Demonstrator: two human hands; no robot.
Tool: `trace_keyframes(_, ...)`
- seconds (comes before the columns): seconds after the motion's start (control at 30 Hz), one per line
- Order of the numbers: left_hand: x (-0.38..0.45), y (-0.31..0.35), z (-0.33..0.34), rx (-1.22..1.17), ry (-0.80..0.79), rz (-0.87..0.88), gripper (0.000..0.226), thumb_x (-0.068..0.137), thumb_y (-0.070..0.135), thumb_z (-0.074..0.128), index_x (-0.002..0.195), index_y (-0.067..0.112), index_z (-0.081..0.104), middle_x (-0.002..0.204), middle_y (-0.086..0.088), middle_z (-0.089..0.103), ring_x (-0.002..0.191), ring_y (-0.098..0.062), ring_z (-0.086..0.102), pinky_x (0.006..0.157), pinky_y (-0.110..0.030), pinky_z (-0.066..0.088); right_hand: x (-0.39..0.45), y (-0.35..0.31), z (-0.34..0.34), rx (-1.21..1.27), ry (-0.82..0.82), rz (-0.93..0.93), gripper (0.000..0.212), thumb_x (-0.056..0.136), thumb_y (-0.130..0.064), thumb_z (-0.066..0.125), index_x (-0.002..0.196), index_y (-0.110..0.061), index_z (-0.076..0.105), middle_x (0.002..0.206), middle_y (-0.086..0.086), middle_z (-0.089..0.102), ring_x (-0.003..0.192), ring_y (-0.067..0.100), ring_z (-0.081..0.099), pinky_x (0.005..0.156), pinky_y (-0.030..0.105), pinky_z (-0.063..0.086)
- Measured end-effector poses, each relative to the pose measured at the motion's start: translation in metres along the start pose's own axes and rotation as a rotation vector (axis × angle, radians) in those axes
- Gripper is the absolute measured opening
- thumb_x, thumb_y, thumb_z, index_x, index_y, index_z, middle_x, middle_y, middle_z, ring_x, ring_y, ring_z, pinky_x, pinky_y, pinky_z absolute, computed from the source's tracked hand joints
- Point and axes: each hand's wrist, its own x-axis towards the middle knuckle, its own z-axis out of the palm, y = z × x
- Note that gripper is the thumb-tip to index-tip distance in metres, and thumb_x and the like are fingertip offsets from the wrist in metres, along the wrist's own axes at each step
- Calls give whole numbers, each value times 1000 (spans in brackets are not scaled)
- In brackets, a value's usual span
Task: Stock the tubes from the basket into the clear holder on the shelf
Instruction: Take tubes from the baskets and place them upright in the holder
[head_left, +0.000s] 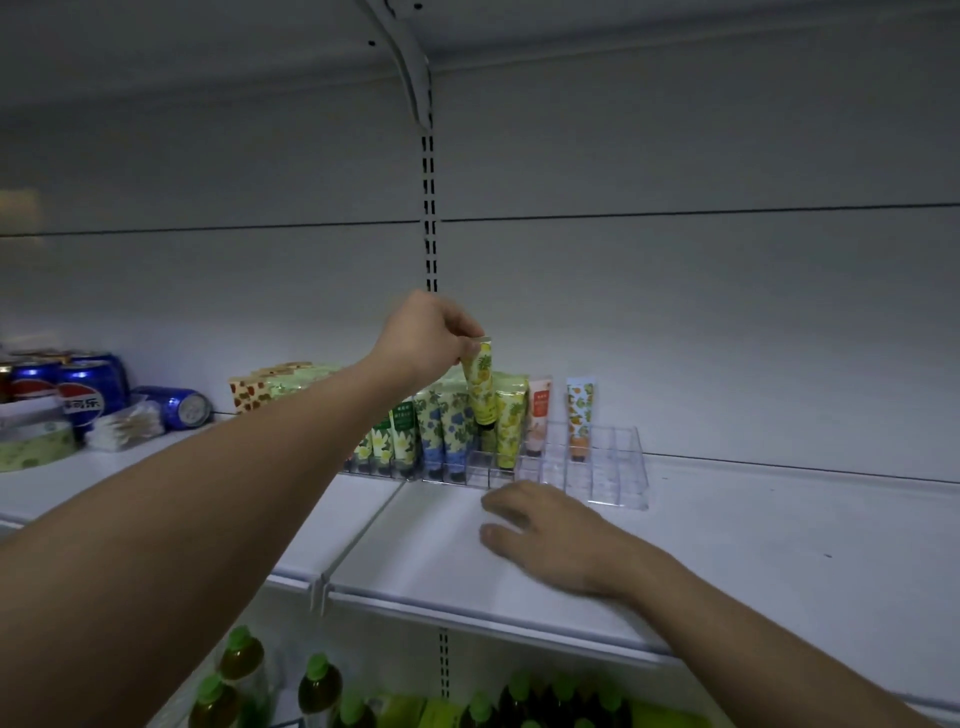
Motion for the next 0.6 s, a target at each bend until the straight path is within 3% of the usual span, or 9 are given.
trace_keyframes(0.07,3,1,7,103,22,25,10,84,9,72,93,11,76,83,0,70,75,-11,63,76,-28,53,-5,3,6,-42,-46,2,63,93,-65,34,149,-35,33,158,-11,25,144,9,22,113,30,18)
trace_keyframes(0.13,5,-1,12,177,41,31,9,84,10,73,91,11,77,84,-1,71,74,-10,61,73,-24,48,-7,3,8,-61,-37,-2,63,94,-65,33,150,-36,31,160,-11,21,145,7,18,114,29,15)
trace_keyframes(0.5,4,-23,46,322,59,7,12,85,6,71,95,9,77,98,-6,74,84,-13,62,85,-21,48,-5,4,9,-56,-35,-15,62,94,-64,34,149,-35,32,160,-10,23,145,8,19,115,30,15)
trace_keyframes(0.6,2,-23,57,390,36,40,15,88,3,66,98,8,76,102,-8,74,88,-18,66,89,-28,52,-5,5,10,-50,-43,-14,62,94,-64,33,149,-35,32,160,-11,22,145,9,19,115,31,15)
